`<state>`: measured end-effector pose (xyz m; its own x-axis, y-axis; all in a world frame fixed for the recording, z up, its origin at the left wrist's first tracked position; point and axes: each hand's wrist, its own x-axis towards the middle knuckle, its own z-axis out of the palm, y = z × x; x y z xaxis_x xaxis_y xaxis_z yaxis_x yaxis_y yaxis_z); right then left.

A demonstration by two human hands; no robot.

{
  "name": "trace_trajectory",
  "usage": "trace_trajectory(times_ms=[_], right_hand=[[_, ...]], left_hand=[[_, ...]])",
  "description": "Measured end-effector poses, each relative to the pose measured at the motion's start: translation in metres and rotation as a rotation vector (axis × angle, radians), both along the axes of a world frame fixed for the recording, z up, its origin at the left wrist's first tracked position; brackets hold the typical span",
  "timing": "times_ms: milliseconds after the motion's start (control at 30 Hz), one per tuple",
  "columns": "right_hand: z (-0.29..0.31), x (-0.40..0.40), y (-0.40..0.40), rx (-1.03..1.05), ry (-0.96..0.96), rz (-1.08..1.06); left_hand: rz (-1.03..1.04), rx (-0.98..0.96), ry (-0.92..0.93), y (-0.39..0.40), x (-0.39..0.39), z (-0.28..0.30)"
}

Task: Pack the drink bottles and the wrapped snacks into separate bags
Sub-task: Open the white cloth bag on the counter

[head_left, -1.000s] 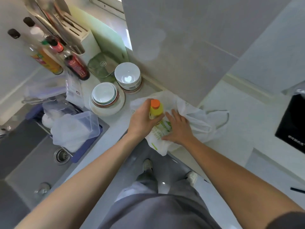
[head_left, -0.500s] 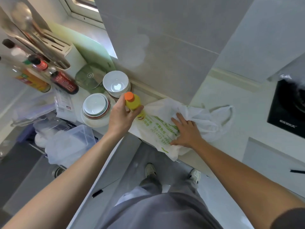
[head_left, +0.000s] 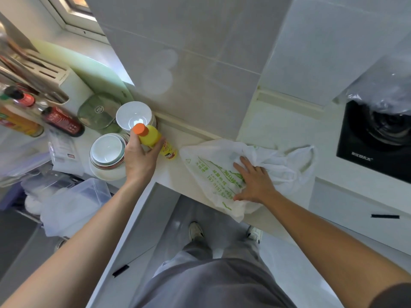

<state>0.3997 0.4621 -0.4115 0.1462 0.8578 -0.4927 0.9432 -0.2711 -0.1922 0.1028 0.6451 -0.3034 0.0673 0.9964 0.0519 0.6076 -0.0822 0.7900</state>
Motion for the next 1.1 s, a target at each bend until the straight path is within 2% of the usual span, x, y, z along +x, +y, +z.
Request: trace_trajectory(times_ms=[533, 667, 733, 833, 900, 967, 1100], right_hand=[[-0.004, -0.01, -0.008, 0.044, -0.009, -0.052], [-0.001, -0.01, -0.015, 0.088, 0.02, -0.059], [0.005, -0.009, -0.02, 0.116, 0.04, -0.06], [0.018, -0.007, -0.029, 0.198, 0.069, -0.048], [0.024, -0.004, -0.037, 0.28, 0.094, -0.04], [0.029, 0.001, -0.046, 0.402, 0.122, -0.032], [0.033, 0.021, -0.065, 0.579, 0.154, -0.031]], left_hand=[[-0.091, -0.055, 0.134, -0.006, -0.006, -0.003], [-0.068, -0.075, 0.102, -0.009, -0.012, -0.002], [-0.027, -0.025, 0.087, -0.016, -0.014, 0.005], [0.0, 0.177, 0.151, -0.035, -0.014, 0.024], [-0.055, 0.354, 0.181, -0.052, -0.009, 0.037], [-0.16, 0.451, 0.162, -0.071, 0.007, 0.044], [-0.43, 0.315, 0.137, -0.102, 0.074, 0.04]])
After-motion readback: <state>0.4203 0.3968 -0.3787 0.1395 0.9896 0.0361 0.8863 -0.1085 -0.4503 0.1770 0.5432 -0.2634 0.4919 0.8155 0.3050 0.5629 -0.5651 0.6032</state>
